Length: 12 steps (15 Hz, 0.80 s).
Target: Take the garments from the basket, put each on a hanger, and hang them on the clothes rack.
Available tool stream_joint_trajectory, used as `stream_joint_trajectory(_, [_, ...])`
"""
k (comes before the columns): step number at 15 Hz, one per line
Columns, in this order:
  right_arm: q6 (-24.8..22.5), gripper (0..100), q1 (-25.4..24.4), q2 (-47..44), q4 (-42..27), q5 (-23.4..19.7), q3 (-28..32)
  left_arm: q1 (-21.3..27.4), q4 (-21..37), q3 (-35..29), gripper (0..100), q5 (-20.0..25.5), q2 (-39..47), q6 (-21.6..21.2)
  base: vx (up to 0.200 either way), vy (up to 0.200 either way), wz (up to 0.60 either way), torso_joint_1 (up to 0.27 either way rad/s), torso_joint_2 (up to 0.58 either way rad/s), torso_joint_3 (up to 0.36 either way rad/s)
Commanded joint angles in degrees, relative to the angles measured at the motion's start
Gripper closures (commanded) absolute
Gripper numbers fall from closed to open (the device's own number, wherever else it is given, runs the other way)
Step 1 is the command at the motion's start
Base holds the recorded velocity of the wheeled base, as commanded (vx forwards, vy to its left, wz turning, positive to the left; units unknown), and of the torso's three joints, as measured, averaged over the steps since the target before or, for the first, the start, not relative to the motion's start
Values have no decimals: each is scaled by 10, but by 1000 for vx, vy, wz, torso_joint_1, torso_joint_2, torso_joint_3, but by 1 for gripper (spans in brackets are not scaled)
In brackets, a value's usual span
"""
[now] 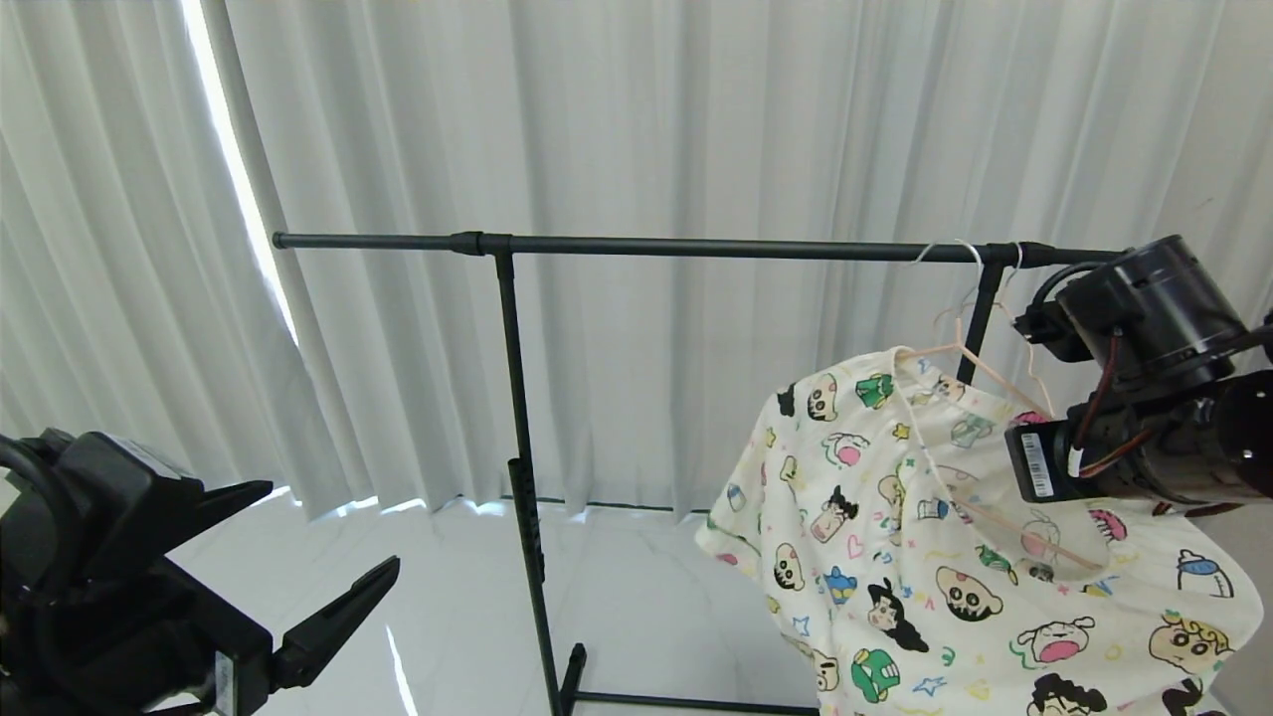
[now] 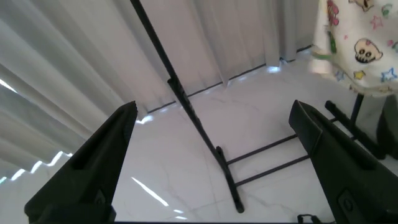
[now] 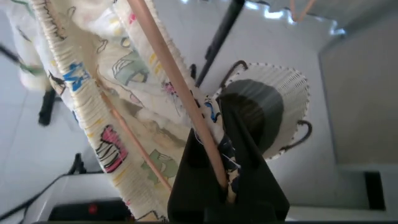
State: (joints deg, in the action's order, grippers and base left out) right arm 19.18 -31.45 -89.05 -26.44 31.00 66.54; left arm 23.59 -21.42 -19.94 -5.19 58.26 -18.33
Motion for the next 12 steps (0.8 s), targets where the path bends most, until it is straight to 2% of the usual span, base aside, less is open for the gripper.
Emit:
stream_joint_trajectory(1, [10, 100, 11, -42, -5, 28, 33, 0, 0, 1, 0, 0, 4, -1, 0, 0, 0, 0, 0, 0])
stream_joint_trajectory(3, [10, 100, 17, -56, -5, 42, 64, -1, 0, 0, 0, -1, 11, -1, 0, 0, 0, 0, 0, 0])
stream_joint_trajectory(8, [10, 100, 17, -75, -5, 56, 108, -2, 0, -7, 0, -1, 26, 2, 200, 0, 0, -2, 0, 6])
stream_joint_trajectory(12, [10, 100, 15, -76, -5, 57, 111, -2, 0, -7, 0, -1, 24, 1, 200, 0, 0, 8, 4, -1])
